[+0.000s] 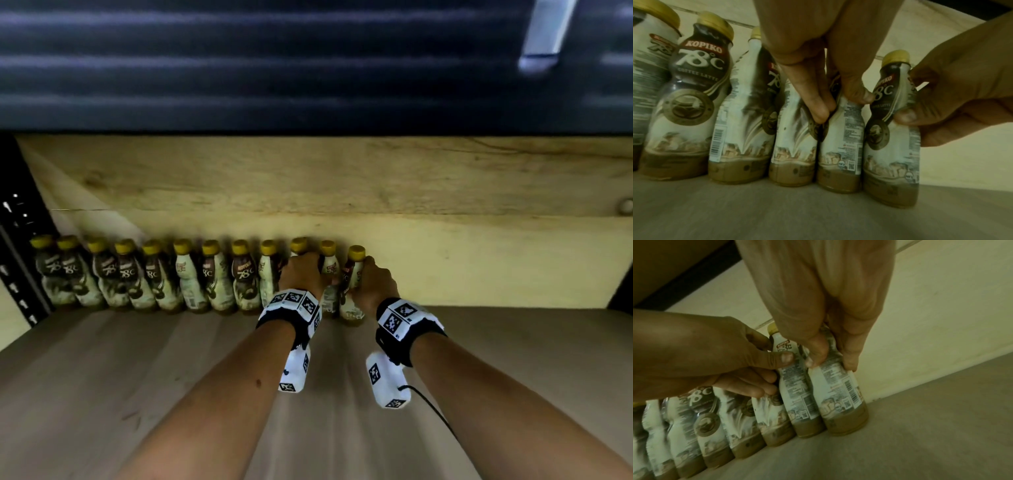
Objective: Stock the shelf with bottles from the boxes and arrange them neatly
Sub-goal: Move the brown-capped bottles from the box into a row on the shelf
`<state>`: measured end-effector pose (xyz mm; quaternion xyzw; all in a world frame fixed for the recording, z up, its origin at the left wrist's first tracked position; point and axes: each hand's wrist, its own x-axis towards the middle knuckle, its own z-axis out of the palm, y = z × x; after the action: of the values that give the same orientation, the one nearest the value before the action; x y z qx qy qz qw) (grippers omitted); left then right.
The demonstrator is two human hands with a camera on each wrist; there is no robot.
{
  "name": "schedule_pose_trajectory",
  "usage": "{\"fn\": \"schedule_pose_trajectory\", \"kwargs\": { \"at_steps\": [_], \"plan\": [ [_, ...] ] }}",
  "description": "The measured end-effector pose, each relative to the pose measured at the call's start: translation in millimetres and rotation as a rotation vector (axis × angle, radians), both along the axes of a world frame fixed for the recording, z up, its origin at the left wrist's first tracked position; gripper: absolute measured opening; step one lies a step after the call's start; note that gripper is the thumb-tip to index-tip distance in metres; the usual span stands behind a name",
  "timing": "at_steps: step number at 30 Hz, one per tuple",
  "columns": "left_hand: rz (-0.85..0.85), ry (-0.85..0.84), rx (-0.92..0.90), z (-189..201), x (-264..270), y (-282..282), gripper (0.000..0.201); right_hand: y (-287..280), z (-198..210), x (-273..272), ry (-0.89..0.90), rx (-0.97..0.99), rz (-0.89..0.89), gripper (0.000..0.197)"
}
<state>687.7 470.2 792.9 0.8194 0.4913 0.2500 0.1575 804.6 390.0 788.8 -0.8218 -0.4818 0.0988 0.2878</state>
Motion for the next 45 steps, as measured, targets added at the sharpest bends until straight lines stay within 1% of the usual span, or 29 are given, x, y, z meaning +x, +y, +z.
{"fn": "schedule_pose_trajectory", "kwargs": {
  "at_steps": [5, 9, 10, 13, 14, 15, 17, 19, 21, 23, 25, 28, 30, 33, 36, 37, 39, 42, 45],
  "plan": [
    [0.026, 0.02, 0.053, -4.6, 5.6, 0.9, 0.024, 12.0, -3.2, 6.4, -0.037, -0.006, -0.013, 0.052],
    [0.009, 0.074, 0.046, -5.4, 8.1, -7.4, 0.024, 18.6, 0.8, 12.6, -0.05, -0.011, -0.003, 0.052],
    [-0.006, 0.085, 0.038, -4.7, 5.3, -10.4, 0.026, 18.2, 0.8, 13.1, -0.047, -0.01, -0.002, 0.052],
    [-0.052, 0.047, 0.011, -1.7, -14.3, -22.9, 0.04, 15.2, 0.3, 10.9, -0.047, -0.004, -0.006, 0.052],
    [-0.069, 0.029, 0.012, 1.1, -23.8, -31.0, 0.04, 14.4, 1.6, 9.3, -0.036, -0.009, -0.003, 0.052],
    [-0.078, 0.021, 0.017, 4.3, -33.9, -39.3, 0.036, 14.2, 3.7, 7.1, -0.023, -0.019, 0.0, 0.053],
    [-0.086, 0.029, 0.017, 8.1, -53.3, -54.0, 0.027, 11.5, 7.5, 4.1, 0.006, -0.058, 0.008, 0.061],
    [-0.079, 0.061, -0.023, 7.8, -72.8, -62.5, 0.029, 1.0, 12.1, -0.9, 0.06, -0.104, 0.013, 0.076],
    [-0.092, 0.104, -0.065, 5.3, -91.1, -70.5, 0.035, -15.1, 16.5, -4.5, 0.112, -0.107, 0.004, 0.091],
    [-0.097, 0.134, -0.076, 2.6, -106.4, -82.9, 0.036, -37.2, 20.8, -7.8, 0.085, -0.104, 0.008, 0.095],
    [-0.105, 0.154, -0.099, -0.5, -116.0, -97.4, 0.042, -62.7, 25.8, -11.8, -0.02, -0.126, 0.044, 0.087],
    [-0.188, 0.203, -0.131, -4.9, -123.2, -125.6, 0.049, -113.2, 29.9, -25.2, -0.112, -0.199, 0.14, 0.06],
    [-0.27, 0.207, -0.13, -6.7, -126.5, -151.6, 0.046, -150.7, 27.7, -39.5, -0.133, -0.258, 0.213, 0.047],
    [-0.383, 0.204, -0.135, -12.8, -134.2, -196.8, 0.036, -210.7, 16.6, -66.2, -0.121, -0.315, 0.303, 0.043],
    [-0.496, 0.229, -0.131, -23.2, -147.4, -242.6, 0.019, -267.4, -3.9, -85.0, -0.046, -0.382, 0.406, 0.031],
    [-0.524, 0.239, -0.143, -28.5, -153.1, -257.5, 0.017, -284.6, -12.6, -88.7, -0.004, -0.407, 0.443, 0.025],
    [-0.571, 0.234, -0.2, -43.5, -163.6, -282.6, 0.021, -313.1, -30.9, -95.2, 0.086, -0.442, 0.493, 0.019],
    [-0.62, 0.251, -0.31, -83.9, -174.7, -309.6, 0.019, -342.5, -71.9, -103.9, 0.202, -0.472, 0.477, 0.022],
    [-0.601, 0.305, -0.486, -146.7, -181.1, -324.4, 0.015, -361.5, -133.6, -112.2, 0.351, -0.54, 0.413, 0.025]
  ]
}}
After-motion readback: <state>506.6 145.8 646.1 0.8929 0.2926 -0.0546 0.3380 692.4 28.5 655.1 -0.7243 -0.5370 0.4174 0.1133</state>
